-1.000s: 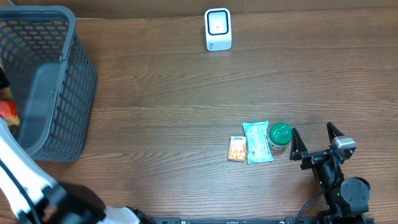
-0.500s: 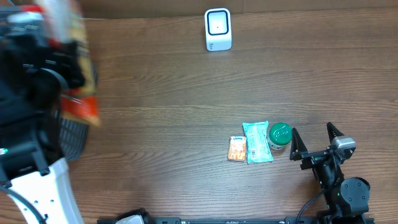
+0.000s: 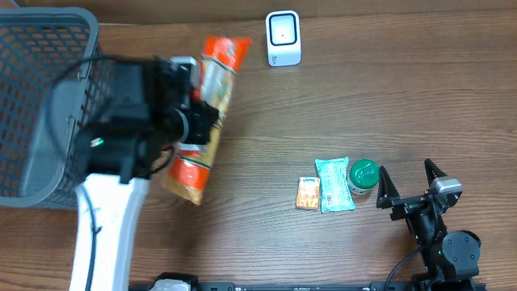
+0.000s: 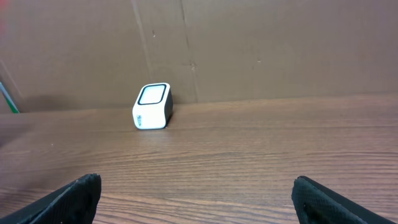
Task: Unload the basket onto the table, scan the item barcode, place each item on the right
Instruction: 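Carry the snack pack out and lay it on the table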
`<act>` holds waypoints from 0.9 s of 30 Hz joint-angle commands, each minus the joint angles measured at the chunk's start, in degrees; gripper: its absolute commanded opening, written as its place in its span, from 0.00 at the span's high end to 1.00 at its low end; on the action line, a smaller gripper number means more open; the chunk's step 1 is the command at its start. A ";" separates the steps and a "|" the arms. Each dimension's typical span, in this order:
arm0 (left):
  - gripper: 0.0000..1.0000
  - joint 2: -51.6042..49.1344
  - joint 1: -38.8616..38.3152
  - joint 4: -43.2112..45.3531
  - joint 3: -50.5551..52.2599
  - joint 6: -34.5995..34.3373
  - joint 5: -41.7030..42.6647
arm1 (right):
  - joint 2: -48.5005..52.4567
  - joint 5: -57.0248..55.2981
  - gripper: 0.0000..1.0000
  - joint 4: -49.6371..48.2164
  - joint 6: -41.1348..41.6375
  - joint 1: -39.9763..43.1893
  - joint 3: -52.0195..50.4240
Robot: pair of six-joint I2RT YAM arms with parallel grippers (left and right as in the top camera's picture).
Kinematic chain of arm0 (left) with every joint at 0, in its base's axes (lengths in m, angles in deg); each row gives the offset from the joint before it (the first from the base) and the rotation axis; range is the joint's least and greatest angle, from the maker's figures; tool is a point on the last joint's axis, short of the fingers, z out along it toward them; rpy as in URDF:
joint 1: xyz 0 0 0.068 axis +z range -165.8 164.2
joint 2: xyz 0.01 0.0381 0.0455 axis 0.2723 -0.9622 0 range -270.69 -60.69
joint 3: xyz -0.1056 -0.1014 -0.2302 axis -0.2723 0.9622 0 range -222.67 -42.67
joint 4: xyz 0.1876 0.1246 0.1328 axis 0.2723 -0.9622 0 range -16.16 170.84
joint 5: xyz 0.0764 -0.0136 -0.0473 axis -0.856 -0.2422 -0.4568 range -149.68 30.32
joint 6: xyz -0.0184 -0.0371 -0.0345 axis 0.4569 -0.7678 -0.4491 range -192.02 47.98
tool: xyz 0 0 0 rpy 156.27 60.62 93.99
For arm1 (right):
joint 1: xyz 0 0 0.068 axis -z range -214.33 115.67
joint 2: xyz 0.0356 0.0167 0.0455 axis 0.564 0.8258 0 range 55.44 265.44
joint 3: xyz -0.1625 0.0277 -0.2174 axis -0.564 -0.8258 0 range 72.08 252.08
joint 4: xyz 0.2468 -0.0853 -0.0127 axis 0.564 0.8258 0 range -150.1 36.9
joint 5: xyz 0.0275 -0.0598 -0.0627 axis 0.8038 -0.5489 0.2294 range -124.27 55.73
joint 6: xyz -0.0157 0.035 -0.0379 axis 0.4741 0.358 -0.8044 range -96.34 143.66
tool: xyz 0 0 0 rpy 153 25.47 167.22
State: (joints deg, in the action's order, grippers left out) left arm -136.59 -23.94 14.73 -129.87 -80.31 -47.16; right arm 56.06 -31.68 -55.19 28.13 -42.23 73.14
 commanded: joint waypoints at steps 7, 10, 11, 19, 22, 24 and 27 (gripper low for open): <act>0.96 -1.20 -8.17 11.06 16.74 -16.20 -4.17 | -0.46 -0.07 0.00 -0.24 0.13 0.20 -0.61; 0.96 -2.36 -9.77 14.56 20.68 -21.31 -4.74 | -0.46 -0.07 0.00 -0.24 0.13 0.20 -0.61; 0.96 -2.75 -10.27 15.30 21.77 -23.74 -5.40 | -0.46 -0.09 0.00 -0.26 0.13 0.20 -0.61; 0.96 -7.89 -16.11 20.06 26.73 -29.46 -5.90 | -0.46 -0.09 0.00 -0.26 0.13 0.20 -0.61; 0.95 -11.28 -19.52 21.66 26.73 -29.46 -6.03 | -0.46 -0.07 0.00 -0.26 0.13 0.20 -0.61; 0.95 -13.53 -21.44 23.10 26.73 -30.01 -6.60 | -0.46 -0.07 0.00 -0.24 0.13 0.20 -0.61; 0.95 -16.50 -23.28 25.05 26.73 -32.65 -7.08 | -0.46 -0.07 0.00 -0.26 0.13 0.20 -0.61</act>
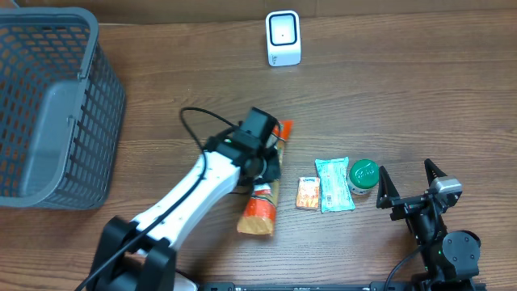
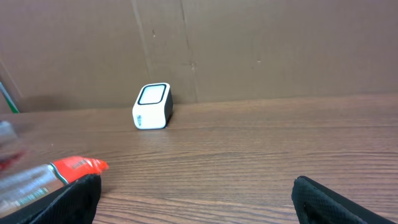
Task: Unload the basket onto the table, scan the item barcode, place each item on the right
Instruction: 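Carry the snack pack out and lay it on the table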
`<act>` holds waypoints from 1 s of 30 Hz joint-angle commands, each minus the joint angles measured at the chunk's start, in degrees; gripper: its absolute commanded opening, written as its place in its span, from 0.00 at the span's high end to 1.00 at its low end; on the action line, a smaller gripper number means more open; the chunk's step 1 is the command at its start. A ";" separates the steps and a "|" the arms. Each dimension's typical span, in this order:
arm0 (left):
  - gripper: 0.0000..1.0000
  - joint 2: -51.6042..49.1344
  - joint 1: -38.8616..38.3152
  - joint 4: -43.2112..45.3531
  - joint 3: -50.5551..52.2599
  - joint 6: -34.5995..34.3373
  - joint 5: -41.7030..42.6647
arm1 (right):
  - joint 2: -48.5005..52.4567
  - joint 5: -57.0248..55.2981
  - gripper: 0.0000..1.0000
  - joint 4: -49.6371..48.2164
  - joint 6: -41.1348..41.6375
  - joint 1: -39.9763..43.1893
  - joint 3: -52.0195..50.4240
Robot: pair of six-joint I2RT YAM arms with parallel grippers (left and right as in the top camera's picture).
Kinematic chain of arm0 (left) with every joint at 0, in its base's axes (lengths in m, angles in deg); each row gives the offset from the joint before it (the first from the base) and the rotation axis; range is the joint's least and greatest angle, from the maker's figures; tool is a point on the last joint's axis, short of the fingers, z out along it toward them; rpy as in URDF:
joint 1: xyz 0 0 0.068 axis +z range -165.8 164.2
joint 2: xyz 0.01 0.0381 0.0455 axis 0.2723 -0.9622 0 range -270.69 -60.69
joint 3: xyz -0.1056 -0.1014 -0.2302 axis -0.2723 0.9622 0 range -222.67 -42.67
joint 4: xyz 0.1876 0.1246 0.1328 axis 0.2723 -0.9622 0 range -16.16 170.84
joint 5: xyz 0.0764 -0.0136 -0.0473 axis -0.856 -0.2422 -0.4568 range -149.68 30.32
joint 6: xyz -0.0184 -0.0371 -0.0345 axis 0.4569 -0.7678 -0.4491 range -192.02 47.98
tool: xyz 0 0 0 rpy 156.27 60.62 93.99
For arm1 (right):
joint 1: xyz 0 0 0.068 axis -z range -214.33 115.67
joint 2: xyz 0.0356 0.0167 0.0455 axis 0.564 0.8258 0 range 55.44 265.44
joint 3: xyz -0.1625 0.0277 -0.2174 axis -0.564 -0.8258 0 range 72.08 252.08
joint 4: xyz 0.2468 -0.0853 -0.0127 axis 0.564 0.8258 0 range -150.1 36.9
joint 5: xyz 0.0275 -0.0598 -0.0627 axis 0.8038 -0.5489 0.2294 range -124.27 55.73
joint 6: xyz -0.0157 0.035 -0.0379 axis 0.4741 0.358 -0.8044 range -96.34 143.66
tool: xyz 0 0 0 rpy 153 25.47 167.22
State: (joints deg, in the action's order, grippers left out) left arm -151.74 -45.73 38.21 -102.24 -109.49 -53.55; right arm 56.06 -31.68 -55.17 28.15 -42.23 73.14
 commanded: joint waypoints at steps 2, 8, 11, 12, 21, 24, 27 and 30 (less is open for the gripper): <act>0.95 -3.08 -2.16 2.64 -0.90 -5.66 -0.59 | -0.46 -0.07 0.00 -0.28 0.11 0.20 -0.61; 0.95 -7.30 -5.70 5.29 -0.90 -9.97 -0.55 | -0.46 -0.09 0.00 -0.26 0.11 0.20 -0.61; 0.95 -8.31 -7.37 6.34 -0.90 -9.94 -1.05 | -0.46 -0.07 0.00 -0.28 0.11 0.20 -0.61; 0.94 -8.48 -7.76 6.60 -0.90 -9.94 -1.57 | -0.46 -0.07 0.00 -0.26 0.11 0.20 -0.61; 0.87 -8.61 -8.37 8.02 -0.90 -9.94 -3.61 | -0.46 -0.07 0.00 -0.26 0.11 0.20 -0.61; 0.78 -8.61 -8.37 8.00 -0.90 -9.90 -3.80 | -0.46 -0.07 0.00 -0.26 0.11 0.20 -0.61; 0.57 -8.61 -7.87 8.02 -0.90 -9.05 -4.24 | -0.46 -0.07 0.00 -0.26 0.11 0.20 -0.61; 0.30 -8.61 -7.32 8.02 -0.90 -7.58 -4.20 | -0.46 -0.09 0.00 -0.26 0.11 0.20 -0.61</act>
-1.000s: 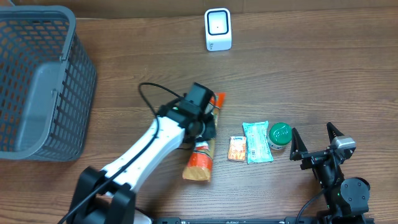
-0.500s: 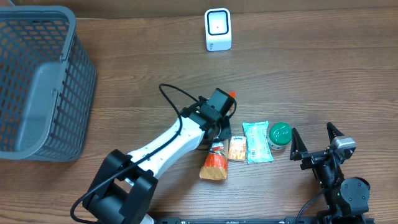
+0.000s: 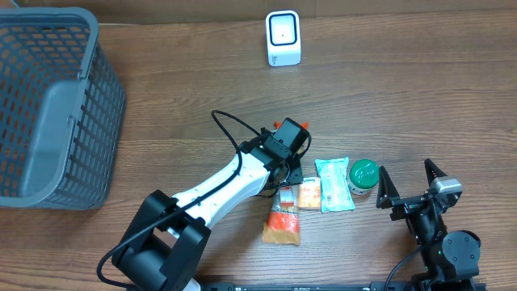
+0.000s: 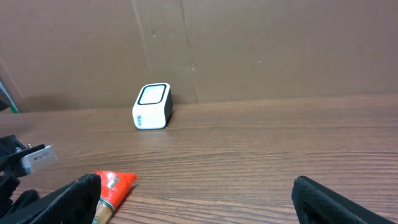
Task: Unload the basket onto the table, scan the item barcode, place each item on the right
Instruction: 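Carry the snack pack out and lay it on the table, then release the snack pack and move the left gripper back toward the basket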
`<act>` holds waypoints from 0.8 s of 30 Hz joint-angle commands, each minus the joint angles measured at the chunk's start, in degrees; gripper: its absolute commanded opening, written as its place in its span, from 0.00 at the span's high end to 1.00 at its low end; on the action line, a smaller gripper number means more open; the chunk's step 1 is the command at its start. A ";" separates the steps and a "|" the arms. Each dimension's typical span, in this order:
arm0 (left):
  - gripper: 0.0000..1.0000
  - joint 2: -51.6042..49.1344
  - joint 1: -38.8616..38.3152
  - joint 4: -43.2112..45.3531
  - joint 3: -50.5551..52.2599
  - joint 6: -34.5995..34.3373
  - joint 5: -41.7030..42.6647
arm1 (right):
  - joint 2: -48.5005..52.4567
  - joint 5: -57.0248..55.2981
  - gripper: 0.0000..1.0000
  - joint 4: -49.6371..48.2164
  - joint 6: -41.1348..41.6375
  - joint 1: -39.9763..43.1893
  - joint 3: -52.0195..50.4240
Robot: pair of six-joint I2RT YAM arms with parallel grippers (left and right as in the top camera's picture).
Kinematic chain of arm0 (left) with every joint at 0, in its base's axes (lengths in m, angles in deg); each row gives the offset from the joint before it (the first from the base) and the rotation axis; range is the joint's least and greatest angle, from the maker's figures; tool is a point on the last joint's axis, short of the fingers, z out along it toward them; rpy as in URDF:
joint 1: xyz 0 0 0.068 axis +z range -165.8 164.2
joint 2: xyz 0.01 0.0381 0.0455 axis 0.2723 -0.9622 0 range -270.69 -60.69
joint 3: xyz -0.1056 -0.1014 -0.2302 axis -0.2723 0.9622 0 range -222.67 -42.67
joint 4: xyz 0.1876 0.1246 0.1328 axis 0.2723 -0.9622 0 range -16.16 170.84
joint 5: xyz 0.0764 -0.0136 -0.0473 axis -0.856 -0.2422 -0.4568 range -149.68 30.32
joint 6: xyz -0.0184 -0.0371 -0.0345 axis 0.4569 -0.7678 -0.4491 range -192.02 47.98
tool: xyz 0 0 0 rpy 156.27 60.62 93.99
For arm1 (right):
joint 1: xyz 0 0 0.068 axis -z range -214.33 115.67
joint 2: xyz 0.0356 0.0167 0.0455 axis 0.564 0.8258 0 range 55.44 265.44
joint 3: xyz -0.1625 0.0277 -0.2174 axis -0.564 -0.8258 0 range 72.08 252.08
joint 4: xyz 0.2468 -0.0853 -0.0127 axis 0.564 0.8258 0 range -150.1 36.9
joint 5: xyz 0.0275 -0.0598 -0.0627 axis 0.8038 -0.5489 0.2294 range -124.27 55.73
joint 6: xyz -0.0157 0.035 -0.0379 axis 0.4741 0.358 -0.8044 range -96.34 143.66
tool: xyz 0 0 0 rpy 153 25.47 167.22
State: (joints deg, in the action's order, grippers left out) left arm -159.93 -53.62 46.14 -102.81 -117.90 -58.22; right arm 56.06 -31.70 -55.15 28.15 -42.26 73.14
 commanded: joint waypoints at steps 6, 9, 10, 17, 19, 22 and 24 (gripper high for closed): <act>0.07 -0.39 0.85 0.74 -0.37 5.75 2.91 | -0.46 -0.04 0.00 -0.31 0.11 0.22 -0.61; 0.07 -0.39 1.11 0.46 -1.07 7.56 3.06 | -0.46 -0.07 0.00 -0.28 0.11 0.22 -0.61; 0.07 -0.39 1.31 -0.28 -1.88 8.66 3.06 | -0.46 -0.04 0.00 -0.28 0.11 0.22 -0.61; 0.00 -0.37 4.09 -11.67 -13.55 15.10 0.79 | -0.46 -0.07 0.00 -0.28 0.11 0.22 -0.61; 0.00 -0.39 5.31 -15.91 -18.23 17.27 -1.16 | -0.46 -0.07 0.00 -0.31 0.11 0.22 -0.61; 0.00 -0.37 7.52 -22.03 -24.98 19.43 -3.32 | -0.46 -0.04 0.00 -0.31 0.11 0.22 -0.61; 0.00 -0.39 9.40 -25.86 -29.05 20.70 -4.52 | -0.46 -0.04 0.00 -0.28 0.11 0.22 -0.61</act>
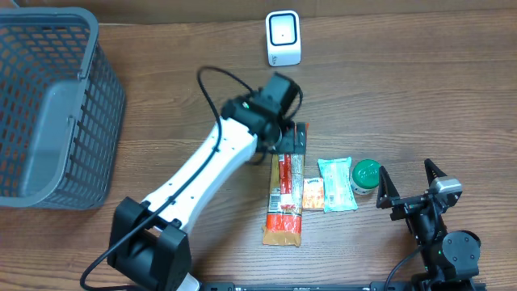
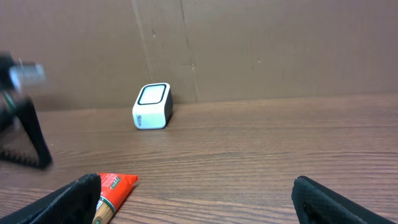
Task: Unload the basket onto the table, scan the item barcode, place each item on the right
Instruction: 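Release the snack pack and move the left gripper back toward the basket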
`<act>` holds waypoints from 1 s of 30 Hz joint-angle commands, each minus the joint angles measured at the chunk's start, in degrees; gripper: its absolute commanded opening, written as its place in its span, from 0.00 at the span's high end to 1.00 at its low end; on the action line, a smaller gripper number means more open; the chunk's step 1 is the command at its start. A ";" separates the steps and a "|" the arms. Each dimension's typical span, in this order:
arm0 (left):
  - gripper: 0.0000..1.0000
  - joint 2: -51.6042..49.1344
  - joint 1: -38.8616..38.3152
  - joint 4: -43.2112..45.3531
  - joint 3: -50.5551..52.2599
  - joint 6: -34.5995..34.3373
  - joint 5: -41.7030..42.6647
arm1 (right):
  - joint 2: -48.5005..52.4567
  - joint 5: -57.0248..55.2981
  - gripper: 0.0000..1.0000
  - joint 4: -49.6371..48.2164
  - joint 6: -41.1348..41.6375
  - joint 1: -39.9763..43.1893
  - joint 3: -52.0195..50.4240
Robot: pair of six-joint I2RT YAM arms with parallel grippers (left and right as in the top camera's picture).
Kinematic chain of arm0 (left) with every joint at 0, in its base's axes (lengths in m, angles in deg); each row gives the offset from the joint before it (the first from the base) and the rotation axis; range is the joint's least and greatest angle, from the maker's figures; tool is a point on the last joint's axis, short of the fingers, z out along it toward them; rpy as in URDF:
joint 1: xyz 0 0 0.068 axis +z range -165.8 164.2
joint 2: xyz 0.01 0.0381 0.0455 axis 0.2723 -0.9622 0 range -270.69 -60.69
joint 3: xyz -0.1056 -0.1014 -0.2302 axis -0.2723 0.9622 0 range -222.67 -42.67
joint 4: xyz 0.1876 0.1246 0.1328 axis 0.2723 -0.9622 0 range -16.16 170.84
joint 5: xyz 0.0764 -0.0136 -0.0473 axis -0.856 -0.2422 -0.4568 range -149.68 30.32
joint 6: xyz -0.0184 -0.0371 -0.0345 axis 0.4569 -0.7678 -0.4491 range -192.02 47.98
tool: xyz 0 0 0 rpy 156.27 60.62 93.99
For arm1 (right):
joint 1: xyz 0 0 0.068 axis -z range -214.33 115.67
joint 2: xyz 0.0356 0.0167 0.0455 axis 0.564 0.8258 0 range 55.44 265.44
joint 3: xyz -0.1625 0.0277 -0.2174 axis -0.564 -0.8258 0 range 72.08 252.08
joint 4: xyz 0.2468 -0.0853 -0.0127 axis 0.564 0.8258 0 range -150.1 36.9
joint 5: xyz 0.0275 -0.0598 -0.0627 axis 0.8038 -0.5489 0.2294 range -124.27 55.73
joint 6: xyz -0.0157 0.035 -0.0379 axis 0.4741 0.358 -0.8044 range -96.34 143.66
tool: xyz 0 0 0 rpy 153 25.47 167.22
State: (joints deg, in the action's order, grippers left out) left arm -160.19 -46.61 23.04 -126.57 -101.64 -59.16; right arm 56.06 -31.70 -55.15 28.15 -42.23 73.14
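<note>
A long spaghetti packet (image 1: 284,198) with red ends lies flat on the table, pointing toward the white barcode scanner (image 1: 283,38) at the back edge. Its red tip (image 2: 115,184) shows in the right wrist view, well short of the scanner (image 2: 152,106). My left gripper (image 1: 284,136) hovers over the packet's far end, fingers apart and off the packet; one dark blurred finger (image 2: 32,134) shows at the left in the right wrist view. My right gripper (image 1: 404,173) rests open at the front right, its jaws (image 2: 196,199) wide with nothing between them.
A small orange packet (image 1: 313,192), a pale green sachet (image 1: 337,184) and a green-lidded jar (image 1: 365,176) lie in a row right of the spaghetti. A grey mesh basket (image 1: 48,105) fills the back left corner. Brown cardboard stands behind the scanner.
My left gripper has let go of the spaghetti packet and moved back toward the scanner. The packet now lies flat and full length beside the small items. The right arm has not moved.
My left gripper held the spaghetti packet high near the basket. Then it had the packet low over the table's middle, then down next to the small orange packet. Now the packet lies alone on the table, the gripper above its far end.
</note>
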 commanded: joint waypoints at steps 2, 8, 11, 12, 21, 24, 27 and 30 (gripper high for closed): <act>0.00 -0.13 4.52 -6.43 -8.94 5.07 -5.40 | -0.46 -0.04 0.00 -0.31 0.11 0.20 -0.61; 0.00 -0.11 11.69 -13.29 -14.45 5.97 -10.27 | -0.46 -0.07 0.00 -0.31 0.11 0.20 -0.61; 0.00 -0.13 15.56 -14.78 -14.51 7.19 -12.33 | -0.46 -0.04 0.00 -0.31 0.11 0.20 -0.61; 0.00 -0.13 18.08 -15.67 -14.51 7.39 -13.66 | -0.46 -0.04 0.00 -0.28 0.11 0.20 -0.61; 0.00 -0.13 31.65 -17.88 -14.51 7.61 -18.34 | -0.46 -0.04 0.00 -0.31 0.11 0.20 -0.61; 0.00 -0.13 34.58 -18.12 -14.51 7.56 -18.01 | -0.46 -0.04 0.00 -0.28 0.11 0.20 -0.61; 0.00 -0.13 36.52 -18.01 -14.51 7.56 -16.20 | -0.46 -0.04 0.00 -0.31 0.11 0.20 -0.61; 0.00 -0.13 37.16 -18.03 -14.51 7.56 -15.80 | -0.46 -0.04 0.00 -0.28 0.11 0.20 -0.61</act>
State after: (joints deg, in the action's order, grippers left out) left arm -160.17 -9.97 5.16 -139.79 -95.35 -75.64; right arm 56.06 -31.70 -55.15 28.15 -42.23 73.14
